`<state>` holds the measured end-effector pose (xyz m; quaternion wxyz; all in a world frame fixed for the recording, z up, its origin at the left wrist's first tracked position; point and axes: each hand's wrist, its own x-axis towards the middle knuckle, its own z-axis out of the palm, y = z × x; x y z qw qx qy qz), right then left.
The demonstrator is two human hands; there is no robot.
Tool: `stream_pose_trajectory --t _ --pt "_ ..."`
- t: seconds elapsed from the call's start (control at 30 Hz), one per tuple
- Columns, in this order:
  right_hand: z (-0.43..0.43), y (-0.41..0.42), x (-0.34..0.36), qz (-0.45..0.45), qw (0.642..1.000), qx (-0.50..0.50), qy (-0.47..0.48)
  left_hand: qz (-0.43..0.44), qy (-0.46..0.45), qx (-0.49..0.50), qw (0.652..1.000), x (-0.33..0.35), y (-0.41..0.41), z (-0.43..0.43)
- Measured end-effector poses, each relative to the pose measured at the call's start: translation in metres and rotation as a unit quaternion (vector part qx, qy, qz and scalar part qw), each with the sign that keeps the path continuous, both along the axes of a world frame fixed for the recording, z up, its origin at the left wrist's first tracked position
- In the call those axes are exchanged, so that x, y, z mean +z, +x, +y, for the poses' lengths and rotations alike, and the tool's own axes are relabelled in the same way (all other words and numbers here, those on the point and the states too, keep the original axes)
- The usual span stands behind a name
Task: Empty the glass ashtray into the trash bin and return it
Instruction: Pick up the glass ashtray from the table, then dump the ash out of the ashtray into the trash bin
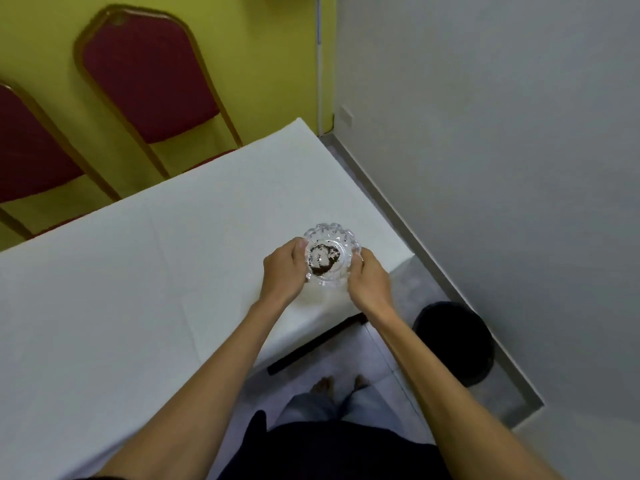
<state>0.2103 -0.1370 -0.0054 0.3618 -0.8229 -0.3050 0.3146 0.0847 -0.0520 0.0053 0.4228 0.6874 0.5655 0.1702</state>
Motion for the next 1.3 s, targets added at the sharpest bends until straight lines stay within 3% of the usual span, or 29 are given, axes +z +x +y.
stream_pose_trajectory --t 0.27,0.47,0.6,0.93,1.1,1.3 --pt "-0.115 0.048 -0.001 -0.026 0.986 -0.165 -0.002 0.004 -0.040 -0.171 0.984 -0.013 0.081 -0.080" --pt "-0.211 0.086 -0.027 -0.033 0.962 -0.270 -0.032 0.012 -0.067 -0.326 0.943 -0.035 0.146 -0.157" --pt "-0.262 0.112 -0.067 -0.040 0.952 -0.296 -0.067 0.028 -0.069 -0.370 0.926 -0.069 0.184 -0.195" --pt "-0.301 0.144 -0.247 -0.008 0.940 -0.333 -0.078 0.100 -0.126 -0.383 0.910 -0.259 0.237 -0.222" --pt "-0.288 0.165 -0.354 0.020 0.936 -0.340 -0.091 0.115 -0.095 -0.420 0.895 -0.355 0.264 -0.217" --pt "-0.272 0.194 -0.471 0.003 0.944 -0.325 -0.056 0.107 -0.081 -0.409 0.903 -0.479 0.297 -0.194"
